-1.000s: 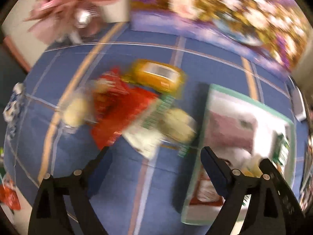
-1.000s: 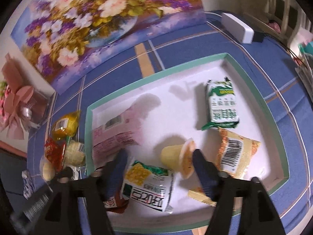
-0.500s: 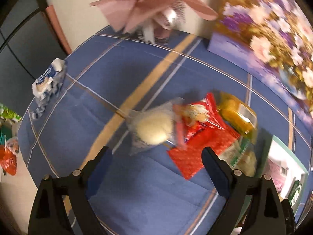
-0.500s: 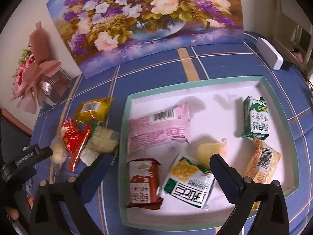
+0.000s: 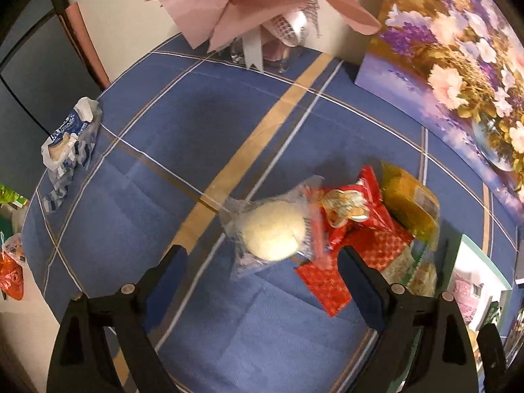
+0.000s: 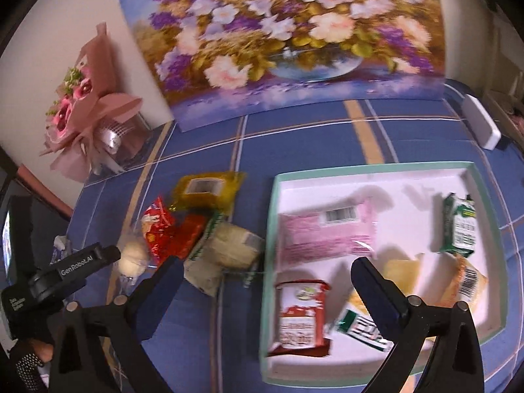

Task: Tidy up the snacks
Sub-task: 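Move both open tools back to the remaining snacks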

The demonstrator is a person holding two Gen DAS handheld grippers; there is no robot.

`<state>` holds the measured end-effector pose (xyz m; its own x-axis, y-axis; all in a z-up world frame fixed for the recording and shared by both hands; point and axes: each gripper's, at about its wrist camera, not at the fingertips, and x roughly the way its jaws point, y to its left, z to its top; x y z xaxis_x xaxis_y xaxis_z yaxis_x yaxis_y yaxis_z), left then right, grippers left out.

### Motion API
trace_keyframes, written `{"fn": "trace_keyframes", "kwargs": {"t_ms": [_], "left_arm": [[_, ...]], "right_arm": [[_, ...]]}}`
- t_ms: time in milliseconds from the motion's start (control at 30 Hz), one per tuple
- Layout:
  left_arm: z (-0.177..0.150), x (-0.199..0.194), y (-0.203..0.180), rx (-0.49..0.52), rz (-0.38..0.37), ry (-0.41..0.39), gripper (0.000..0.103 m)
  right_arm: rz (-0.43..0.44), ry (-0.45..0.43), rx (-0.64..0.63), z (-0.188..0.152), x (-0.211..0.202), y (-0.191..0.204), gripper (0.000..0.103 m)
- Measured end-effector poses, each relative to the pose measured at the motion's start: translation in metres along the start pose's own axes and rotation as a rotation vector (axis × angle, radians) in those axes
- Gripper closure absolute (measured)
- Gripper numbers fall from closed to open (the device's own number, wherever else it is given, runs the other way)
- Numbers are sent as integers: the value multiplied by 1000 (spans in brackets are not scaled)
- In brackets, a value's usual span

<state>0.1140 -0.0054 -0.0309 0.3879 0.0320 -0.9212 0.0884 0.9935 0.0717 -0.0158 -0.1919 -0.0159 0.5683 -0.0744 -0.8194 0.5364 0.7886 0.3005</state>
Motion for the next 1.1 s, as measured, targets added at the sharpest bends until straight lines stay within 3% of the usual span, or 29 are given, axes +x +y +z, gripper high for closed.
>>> {"fn": "trace_keyframes", "kwargs": {"t_ms": [167,333,533,767,933,1100], "left_arm": [[11,4,20,-27,29,6,10],[17,14,39,-70,22,39,10],[20,27,55,-121,3,68,10],[21,42,46,-124,-73,112,10],[25,45,31,-92,-106,107,10],[27,59,18,-71,-122,131,10]], "right_arm": [[6,19,-1,5,13,24,0],[69,57,-19,7,31,49,0],[81,103,-15,5,55,61,4],[40,164,-16,-5,82,59,13],[-5,155,10,-1,88,44,20],[24,173,48,3,96,33,21]]}}
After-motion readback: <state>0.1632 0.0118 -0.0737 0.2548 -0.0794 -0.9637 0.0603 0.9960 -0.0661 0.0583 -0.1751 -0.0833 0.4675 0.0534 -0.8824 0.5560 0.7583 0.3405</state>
